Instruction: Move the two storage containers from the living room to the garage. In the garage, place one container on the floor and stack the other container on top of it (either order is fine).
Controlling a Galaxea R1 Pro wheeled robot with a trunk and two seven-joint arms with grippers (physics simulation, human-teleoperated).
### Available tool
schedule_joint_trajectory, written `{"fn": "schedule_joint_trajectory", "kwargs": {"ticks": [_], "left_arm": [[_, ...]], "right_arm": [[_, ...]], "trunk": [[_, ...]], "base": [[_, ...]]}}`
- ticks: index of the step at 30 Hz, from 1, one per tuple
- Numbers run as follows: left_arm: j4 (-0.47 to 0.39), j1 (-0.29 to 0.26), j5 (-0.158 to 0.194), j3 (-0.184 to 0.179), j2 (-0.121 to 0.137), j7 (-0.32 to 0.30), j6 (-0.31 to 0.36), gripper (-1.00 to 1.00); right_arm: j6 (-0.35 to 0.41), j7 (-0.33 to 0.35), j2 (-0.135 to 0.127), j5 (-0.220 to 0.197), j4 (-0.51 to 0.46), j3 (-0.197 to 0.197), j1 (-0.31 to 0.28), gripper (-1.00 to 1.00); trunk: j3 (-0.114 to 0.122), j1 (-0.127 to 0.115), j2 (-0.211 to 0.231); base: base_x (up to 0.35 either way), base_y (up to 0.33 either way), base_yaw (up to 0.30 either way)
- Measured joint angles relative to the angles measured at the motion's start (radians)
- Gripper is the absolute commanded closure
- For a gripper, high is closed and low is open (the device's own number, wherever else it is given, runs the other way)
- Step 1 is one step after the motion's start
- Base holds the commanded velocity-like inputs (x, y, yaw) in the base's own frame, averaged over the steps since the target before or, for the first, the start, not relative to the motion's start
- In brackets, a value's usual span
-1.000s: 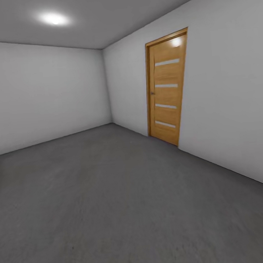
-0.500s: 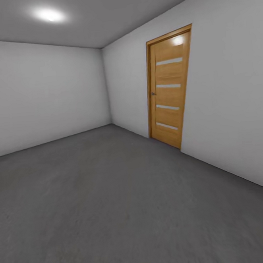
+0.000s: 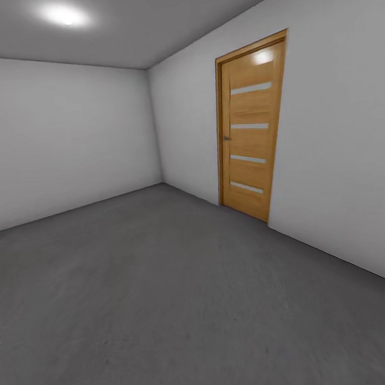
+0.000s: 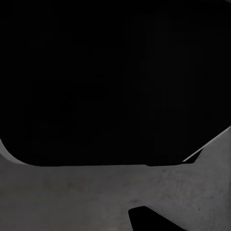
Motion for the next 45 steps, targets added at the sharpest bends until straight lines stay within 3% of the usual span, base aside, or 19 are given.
{"fn": "schedule_joint_trajectory", "kwargs": {"ticks": [32, 45], "left_arm": [[0.000, 0.000, -0.001, 0.001, 0.000, 0.000, -0.004, -1.00], [-0.001, 0.000, -0.001, 0.002, 0.000, 0.000, -0.005, -1.00]], "right_arm": [[0.000, 0.000, 0.001, -0.003, 0.000, -0.003, 0.000, -1.00], [-0.053, 0.000, -0.003, 0.005, 0.000, 0.002, 0.000, -1.00]], "trunk": [[0.000, 0.000, 0.000], [0.000, 0.000, 0.000]], "base": [[0.326, 0.000, 0.000], [0.325, 0.000, -0.045]]}}
